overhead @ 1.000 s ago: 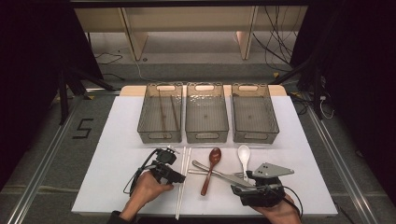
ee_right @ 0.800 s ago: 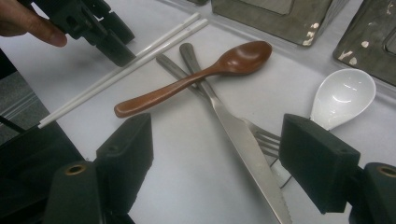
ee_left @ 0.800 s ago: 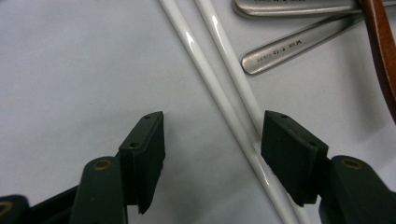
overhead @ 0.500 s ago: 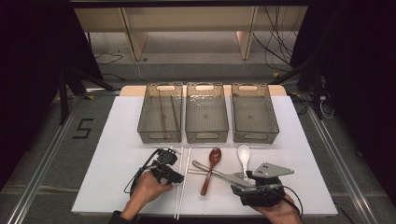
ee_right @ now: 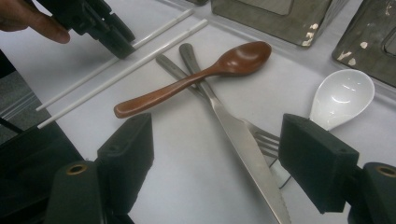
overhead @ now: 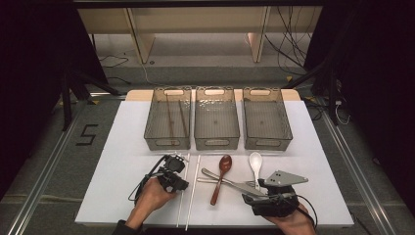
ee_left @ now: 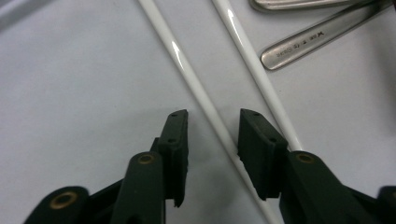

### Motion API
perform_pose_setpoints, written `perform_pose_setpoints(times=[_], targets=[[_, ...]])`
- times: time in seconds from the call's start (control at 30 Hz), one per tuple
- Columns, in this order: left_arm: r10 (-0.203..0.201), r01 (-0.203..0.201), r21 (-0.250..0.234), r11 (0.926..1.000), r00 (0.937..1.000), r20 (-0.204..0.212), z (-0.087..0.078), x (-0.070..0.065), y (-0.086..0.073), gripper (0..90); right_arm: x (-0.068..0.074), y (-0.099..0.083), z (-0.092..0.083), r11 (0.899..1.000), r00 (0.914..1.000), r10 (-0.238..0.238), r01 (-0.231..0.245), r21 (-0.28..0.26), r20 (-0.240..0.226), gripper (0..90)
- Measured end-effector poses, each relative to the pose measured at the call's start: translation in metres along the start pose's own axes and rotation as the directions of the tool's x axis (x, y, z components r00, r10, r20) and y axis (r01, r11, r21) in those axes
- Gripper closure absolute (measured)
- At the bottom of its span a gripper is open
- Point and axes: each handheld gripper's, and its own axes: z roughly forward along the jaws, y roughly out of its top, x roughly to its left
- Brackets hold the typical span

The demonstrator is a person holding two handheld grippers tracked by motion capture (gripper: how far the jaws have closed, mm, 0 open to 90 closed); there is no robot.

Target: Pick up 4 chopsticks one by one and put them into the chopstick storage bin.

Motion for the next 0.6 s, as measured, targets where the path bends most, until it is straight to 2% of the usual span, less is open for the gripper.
perform_pose_setpoints(times=[0.23, 0.4, 0.6], targets=[[-0.003, 0.003, 0.009, 1.0, 1.0, 0.005, -0.0001, 0.0046, 0.0014, 71.7, 0.0003, 0.0004, -0.0002, 1.0, 1.0, -0.001, 0.001, 0.001, 0.002, 27.5], [-0.014, 0.014, 0.011, 0.9998, 0.9997, 0.018, -0.0003, 0.0069, 0.0016, 72.5, 0.0001, 0.0005, -0.0003, 1.0, 1.0, -0.001, 0.001, 0.001, 0.003, 27.7], [0.007, -0.007, 0.032, 0.9995, 0.9998, -0.018, 0.0005, 0.0008, 0.0045, 71.1, 0.0004, 0.0009, -0.0007, 1.0, 1.0, 0.0, 0.0, -0.001, 0.003, 27.8]])
